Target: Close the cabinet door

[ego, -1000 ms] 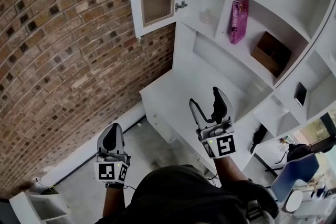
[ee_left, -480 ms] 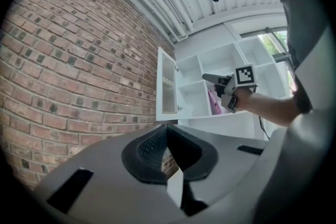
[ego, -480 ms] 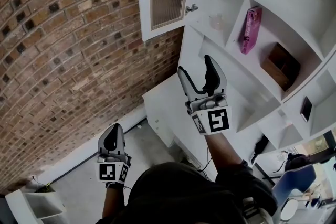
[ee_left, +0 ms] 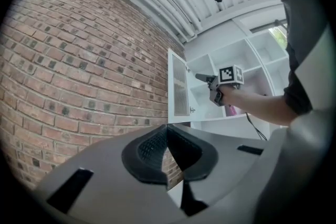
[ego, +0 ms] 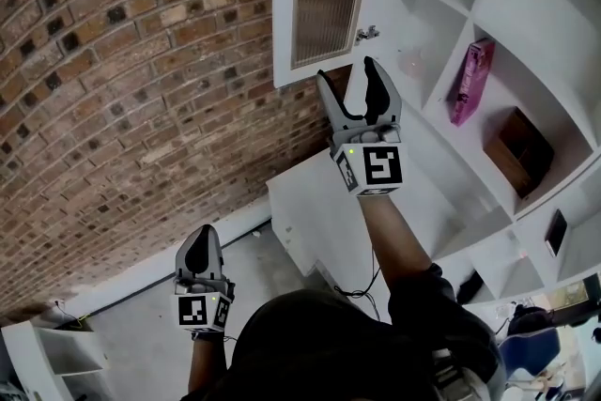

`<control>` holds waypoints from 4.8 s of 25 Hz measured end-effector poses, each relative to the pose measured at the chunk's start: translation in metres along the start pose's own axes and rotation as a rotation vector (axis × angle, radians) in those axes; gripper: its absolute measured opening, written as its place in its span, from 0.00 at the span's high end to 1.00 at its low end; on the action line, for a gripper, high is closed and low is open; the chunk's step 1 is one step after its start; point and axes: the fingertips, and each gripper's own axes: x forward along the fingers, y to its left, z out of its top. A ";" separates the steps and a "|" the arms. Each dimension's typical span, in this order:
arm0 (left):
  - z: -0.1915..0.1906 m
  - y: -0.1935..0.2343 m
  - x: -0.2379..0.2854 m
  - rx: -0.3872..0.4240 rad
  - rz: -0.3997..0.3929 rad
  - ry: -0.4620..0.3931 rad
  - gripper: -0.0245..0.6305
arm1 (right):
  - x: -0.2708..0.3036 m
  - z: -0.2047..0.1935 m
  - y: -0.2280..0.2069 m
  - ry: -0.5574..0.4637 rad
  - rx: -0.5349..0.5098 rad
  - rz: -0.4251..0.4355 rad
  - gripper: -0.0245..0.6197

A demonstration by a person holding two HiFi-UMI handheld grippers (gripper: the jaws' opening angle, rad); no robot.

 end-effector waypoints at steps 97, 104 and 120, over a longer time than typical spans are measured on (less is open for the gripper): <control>-0.033 -0.002 0.002 -0.058 -0.073 0.053 0.96 | 0.109 0.006 -0.074 0.107 -0.236 -0.150 0.70; -0.038 -0.016 0.019 -0.066 -0.134 0.060 0.96 | 0.090 0.011 -0.100 0.094 -0.241 -0.173 0.73; -0.050 -0.052 0.052 -0.072 -0.236 0.094 0.96 | 0.054 0.012 -0.163 0.105 -0.288 -0.182 0.75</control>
